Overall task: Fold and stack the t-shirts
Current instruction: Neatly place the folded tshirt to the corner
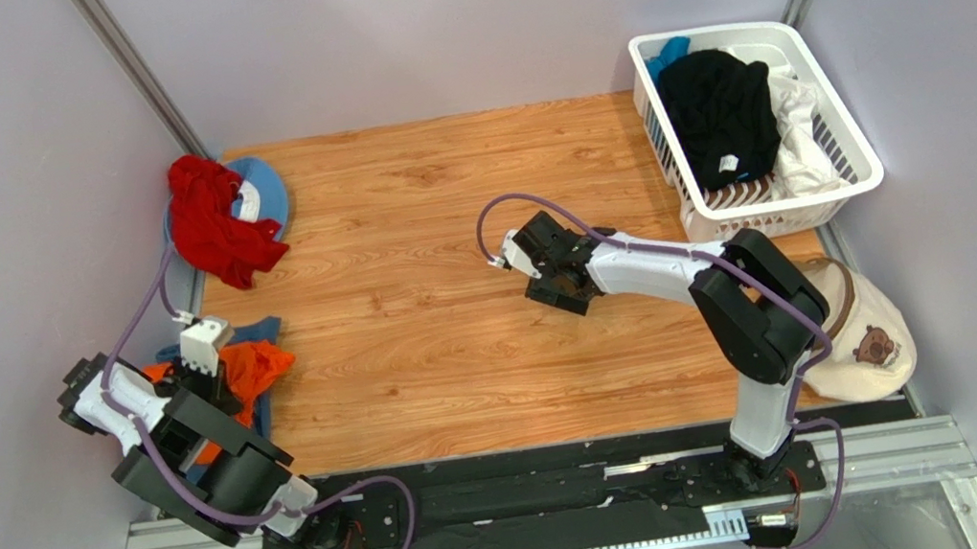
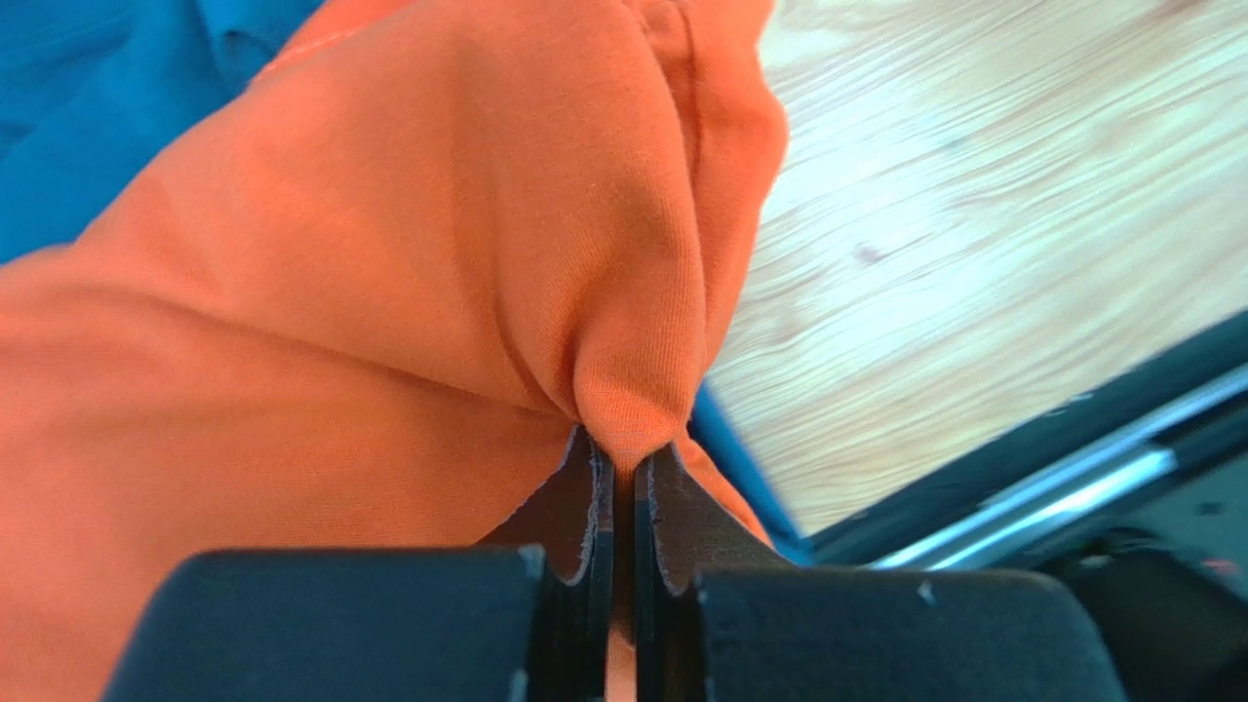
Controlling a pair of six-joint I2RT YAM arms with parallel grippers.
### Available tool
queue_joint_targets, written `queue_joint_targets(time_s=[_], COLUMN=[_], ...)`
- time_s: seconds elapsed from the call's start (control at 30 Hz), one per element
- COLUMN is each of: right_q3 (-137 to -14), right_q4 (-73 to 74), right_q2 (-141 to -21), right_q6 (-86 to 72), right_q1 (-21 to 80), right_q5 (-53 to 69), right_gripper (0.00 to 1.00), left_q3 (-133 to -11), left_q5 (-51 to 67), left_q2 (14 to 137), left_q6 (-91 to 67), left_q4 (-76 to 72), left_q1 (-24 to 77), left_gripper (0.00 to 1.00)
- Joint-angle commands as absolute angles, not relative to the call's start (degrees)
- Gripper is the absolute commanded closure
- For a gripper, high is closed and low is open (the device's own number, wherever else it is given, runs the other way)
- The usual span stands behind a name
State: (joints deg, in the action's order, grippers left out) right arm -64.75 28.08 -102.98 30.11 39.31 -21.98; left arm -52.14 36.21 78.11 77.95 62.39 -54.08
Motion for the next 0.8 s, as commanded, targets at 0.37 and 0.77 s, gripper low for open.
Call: queue_joint_targets(time_s=[0.37,0.77], right_q3=[-64.2,-63.8], right_q4=[26.5,26.8], right_q2=[-102.9,-103.3], right_q6=[29.4,29.2], right_q1=[39.6,39.6], right_q5=[-21.5,-20.7], right_gripper=[0.28,0.28], left_q3=[-48.5,-45.1], left_q5=[38.3,38.1], left_q2=[77.5,63.0], left_q6=[77.4,75.8], left_q4=[65.8,60.7], left_q1=[-53.9,-54.0], left_gripper=[0.57,0.32])
